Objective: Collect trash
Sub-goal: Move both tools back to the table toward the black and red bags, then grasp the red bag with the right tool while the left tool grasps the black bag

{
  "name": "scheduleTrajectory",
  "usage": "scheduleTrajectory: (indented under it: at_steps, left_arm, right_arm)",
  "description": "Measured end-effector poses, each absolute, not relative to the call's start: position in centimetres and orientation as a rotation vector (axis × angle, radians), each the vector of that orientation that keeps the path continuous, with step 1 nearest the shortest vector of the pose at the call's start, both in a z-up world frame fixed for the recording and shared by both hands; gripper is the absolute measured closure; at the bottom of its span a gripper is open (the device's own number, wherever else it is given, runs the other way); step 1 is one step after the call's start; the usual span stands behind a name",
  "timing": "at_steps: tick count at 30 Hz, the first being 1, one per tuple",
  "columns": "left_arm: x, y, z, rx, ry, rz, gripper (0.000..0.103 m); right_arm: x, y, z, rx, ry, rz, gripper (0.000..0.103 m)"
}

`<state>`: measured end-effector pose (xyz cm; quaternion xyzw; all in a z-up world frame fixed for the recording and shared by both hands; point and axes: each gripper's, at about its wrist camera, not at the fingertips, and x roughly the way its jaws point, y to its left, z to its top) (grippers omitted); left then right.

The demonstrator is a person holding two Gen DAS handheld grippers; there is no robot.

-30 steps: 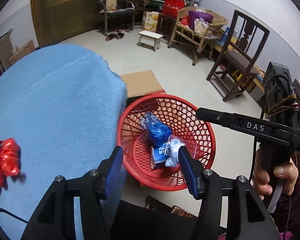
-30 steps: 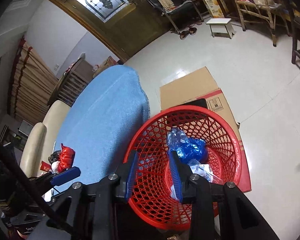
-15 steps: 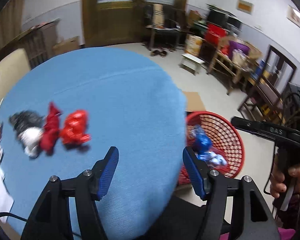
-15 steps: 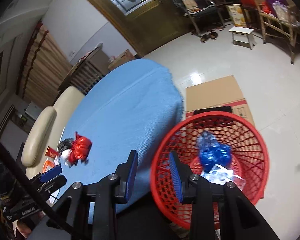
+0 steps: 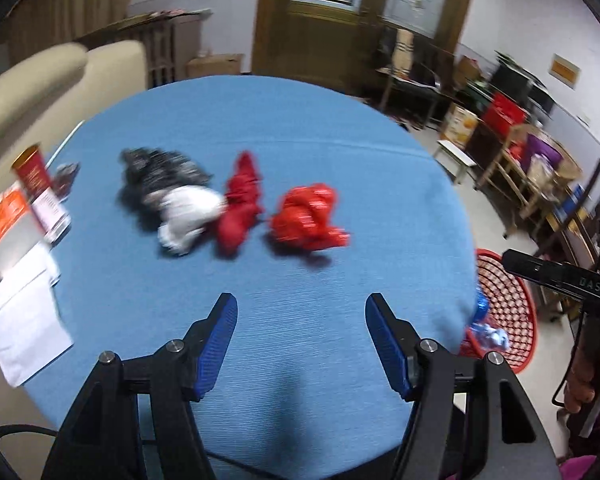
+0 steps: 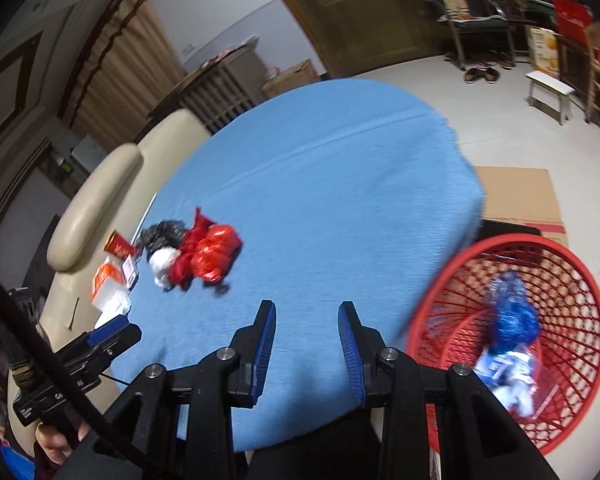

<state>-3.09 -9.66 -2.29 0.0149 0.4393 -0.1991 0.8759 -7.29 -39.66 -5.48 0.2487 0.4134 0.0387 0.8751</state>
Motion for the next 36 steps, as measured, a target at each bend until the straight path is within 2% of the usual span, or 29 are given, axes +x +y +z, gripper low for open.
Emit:
scheduleTrajectory:
  at_steps: [10, 18, 28, 35, 36]
  left_arm:
    - [1.3, -1.0, -2.0, -0.101, 0.92, -0.268, 0.036]
    - [9.6, 2.0, -0.9, -0.203, 0.938, -0.186, 0.036]
    - [19.1, 0.5, -4.4, -0.37, 1.09, -0.177, 0.036]
    - [20.7, -0.9, -7.6, -0.425, 1.161, -0.174, 0.036]
    - [20.8, -1.0, -7.9, -0.429, 1.165, -0.174, 0.045]
  right_arm:
    - [-1.2, -32.7, -5.6, 0.433, 0.924, 0.2, 0.068]
    - [3.9, -28.4, -6.3, 0.393, 0.97, 0.253, 0.068]
    - [9.1, -26.9, -8.6, 0.43, 1.053, 0.266, 0.068]
    - [11.1, -25.9, -9.9, 0.443, 1.085, 0.281, 0.068]
    - [11.4, -25.7, -10.2, 0.447, 1.091, 0.282, 0.068]
